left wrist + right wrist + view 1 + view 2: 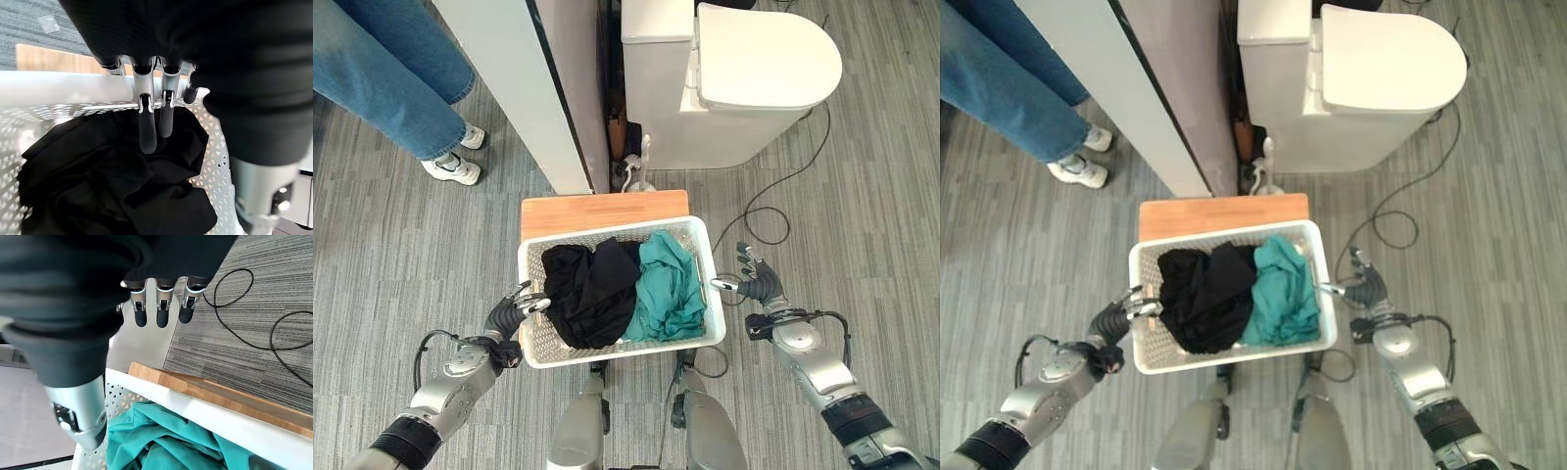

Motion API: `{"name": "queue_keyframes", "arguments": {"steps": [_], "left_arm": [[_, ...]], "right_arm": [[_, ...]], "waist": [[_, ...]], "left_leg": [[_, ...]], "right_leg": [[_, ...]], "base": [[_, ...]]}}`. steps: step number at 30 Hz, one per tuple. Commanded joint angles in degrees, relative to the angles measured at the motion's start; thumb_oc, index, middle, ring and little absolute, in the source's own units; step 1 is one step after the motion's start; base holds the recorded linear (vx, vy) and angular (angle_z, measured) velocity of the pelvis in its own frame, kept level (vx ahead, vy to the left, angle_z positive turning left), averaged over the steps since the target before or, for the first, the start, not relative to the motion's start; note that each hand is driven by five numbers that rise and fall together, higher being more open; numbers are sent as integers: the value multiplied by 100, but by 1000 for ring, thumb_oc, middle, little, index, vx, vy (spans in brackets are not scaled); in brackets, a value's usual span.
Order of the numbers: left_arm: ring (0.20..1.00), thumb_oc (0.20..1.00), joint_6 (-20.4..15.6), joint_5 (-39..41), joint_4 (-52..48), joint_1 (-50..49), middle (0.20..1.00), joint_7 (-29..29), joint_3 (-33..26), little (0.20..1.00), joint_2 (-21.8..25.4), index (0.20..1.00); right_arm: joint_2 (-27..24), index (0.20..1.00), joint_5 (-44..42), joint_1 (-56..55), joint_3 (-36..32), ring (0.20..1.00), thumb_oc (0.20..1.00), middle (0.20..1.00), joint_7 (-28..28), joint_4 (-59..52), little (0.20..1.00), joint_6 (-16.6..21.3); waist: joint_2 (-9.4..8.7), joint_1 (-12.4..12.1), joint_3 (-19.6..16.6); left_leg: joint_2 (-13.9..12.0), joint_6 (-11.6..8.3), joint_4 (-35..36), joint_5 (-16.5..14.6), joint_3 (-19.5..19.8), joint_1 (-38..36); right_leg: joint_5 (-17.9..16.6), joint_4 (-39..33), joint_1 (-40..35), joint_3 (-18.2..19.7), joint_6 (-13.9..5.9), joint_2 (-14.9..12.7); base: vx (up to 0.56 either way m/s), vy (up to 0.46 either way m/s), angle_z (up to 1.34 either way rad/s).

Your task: Grab the laundry basket,head to the washer,open it,put in the laundry and shut it.

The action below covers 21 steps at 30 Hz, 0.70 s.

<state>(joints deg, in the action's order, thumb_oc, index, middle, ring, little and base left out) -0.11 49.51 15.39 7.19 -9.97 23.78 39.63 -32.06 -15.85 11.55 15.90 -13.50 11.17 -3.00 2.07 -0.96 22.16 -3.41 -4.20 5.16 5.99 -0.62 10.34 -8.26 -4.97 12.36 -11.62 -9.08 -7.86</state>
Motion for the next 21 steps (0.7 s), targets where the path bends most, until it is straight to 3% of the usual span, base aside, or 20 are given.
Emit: {"name": "queue_keyframes", "arguments": {"steps": [1,8,15,21], "left_arm": [[1000,1000,-65,-509,366,235,1000,-64,-69,1000,-292,1000],[1000,1000,-212,-500,84,230,1000,-360,-525,1000,-525,1000],[1000,1000,-444,-462,-1227,-259,1000,-512,-1394,1000,-48,1000],[1000,1000,-423,-750,-1539,-510,1000,-476,-2085,1000,431,1000]], "right_arm": [[48,1000,298,31,-168,1000,1000,1000,-86,-540,1000,218],[154,1000,458,-170,-356,1000,1000,1000,-108,-534,1000,182],[254,1000,698,-411,-529,1000,1000,1000,-19,-251,1000,127],[351,1000,651,-549,-643,1000,1000,1000,114,-157,1000,157]], "waist": [[-219,60,-138],[-235,31,-93],[-178,-86,-108],[-148,-144,-174]], "left_leg": [[67,201,-64,-36,-207,433],[76,202,-51,-37,-189,451],[102,196,-61,-72,-135,411],[113,193,-71,-74,-102,425]], "right_leg": [[434,519,96,95,97,-159],[429,466,84,64,104,-147],[473,455,6,12,123,-150],[484,453,4,12,133,-151]], "base": [[0,0,0],[0,0,0],[0,0,0],[0,0,0]]}}
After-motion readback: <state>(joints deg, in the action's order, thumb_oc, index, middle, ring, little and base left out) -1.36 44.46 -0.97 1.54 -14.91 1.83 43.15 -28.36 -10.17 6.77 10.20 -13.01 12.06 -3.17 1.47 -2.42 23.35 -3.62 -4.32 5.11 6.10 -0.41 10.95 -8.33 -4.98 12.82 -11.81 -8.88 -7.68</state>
